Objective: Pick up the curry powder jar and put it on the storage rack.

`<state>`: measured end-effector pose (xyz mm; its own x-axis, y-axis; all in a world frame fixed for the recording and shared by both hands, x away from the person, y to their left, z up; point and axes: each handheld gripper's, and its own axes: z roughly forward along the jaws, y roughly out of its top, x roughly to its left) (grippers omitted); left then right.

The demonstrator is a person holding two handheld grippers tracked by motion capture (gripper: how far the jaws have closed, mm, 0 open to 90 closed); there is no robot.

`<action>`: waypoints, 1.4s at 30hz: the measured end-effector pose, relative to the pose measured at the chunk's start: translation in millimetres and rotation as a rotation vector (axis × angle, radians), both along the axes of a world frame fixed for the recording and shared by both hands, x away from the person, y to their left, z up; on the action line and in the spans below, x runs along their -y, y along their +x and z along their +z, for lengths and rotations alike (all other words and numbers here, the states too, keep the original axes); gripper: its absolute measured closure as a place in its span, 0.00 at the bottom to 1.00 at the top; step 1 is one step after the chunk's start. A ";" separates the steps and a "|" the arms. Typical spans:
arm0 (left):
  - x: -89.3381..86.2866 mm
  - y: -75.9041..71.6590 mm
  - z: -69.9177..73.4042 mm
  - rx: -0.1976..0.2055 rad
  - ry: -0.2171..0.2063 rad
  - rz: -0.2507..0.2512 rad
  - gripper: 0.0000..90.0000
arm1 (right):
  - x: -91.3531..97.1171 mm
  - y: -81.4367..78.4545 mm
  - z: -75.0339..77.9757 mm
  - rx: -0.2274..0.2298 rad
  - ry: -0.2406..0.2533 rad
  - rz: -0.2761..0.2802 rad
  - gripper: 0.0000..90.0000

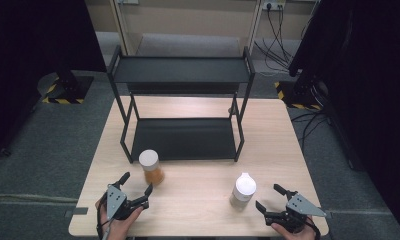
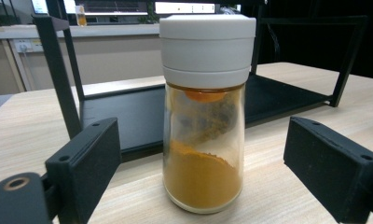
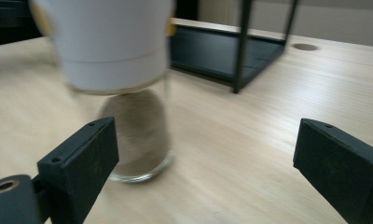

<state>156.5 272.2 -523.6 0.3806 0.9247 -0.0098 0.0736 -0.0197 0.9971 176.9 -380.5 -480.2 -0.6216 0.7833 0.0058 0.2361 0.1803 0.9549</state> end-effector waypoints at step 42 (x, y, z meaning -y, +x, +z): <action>28.9 43.0 26.1 0.021 0.007 0.028 0.22 | -5.2 -8.0 -6.5 0.024 0.038 -0.073 0.07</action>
